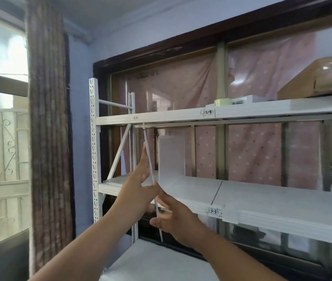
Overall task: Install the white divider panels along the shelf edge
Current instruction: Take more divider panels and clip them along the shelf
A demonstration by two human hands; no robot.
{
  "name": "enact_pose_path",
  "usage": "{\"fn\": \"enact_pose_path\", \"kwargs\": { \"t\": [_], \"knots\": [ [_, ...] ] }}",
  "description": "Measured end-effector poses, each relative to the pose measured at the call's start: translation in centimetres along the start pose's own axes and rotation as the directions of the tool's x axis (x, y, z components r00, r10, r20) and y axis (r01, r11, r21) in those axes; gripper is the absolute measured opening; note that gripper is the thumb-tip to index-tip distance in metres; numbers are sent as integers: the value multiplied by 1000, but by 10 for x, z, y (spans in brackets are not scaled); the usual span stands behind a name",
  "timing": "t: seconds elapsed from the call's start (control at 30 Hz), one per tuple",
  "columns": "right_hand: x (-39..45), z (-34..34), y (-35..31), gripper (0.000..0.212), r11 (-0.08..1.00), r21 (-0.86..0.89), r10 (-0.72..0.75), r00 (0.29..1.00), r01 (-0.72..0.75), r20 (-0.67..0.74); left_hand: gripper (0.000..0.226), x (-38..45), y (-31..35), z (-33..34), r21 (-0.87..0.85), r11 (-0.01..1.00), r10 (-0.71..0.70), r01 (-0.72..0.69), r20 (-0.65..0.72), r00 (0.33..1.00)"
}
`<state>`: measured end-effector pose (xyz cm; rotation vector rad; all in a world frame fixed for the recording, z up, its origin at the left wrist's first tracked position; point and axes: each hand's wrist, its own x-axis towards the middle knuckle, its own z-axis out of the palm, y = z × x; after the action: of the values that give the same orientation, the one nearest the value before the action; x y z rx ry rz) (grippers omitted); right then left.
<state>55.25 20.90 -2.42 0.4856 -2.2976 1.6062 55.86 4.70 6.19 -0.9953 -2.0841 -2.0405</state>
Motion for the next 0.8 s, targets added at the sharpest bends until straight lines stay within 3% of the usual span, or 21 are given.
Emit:
{"fn": "enact_pose_path", "kwargs": {
  "t": [0.2,0.47,0.7,0.8],
  "knots": [
    [-66,-48,-30,97,996,-87,-12,995,3,-103,99,-20,29,63,48,995,86,-90,90,992],
    [-141,-133,-50,89,990,-123,33,965,-67,-261,113,-16,46,164,-53,995,91,-82,180,979],
    [-183,-191,-41,60,952,-264,74,954,-154,-291,110,-27,26,250,10,992,123,-124,35,992],
    [-193,-205,-26,59,933,-297,102,941,-204,-324,108,-25,12,270,-35,995,92,-90,58,994]
  ]
}}
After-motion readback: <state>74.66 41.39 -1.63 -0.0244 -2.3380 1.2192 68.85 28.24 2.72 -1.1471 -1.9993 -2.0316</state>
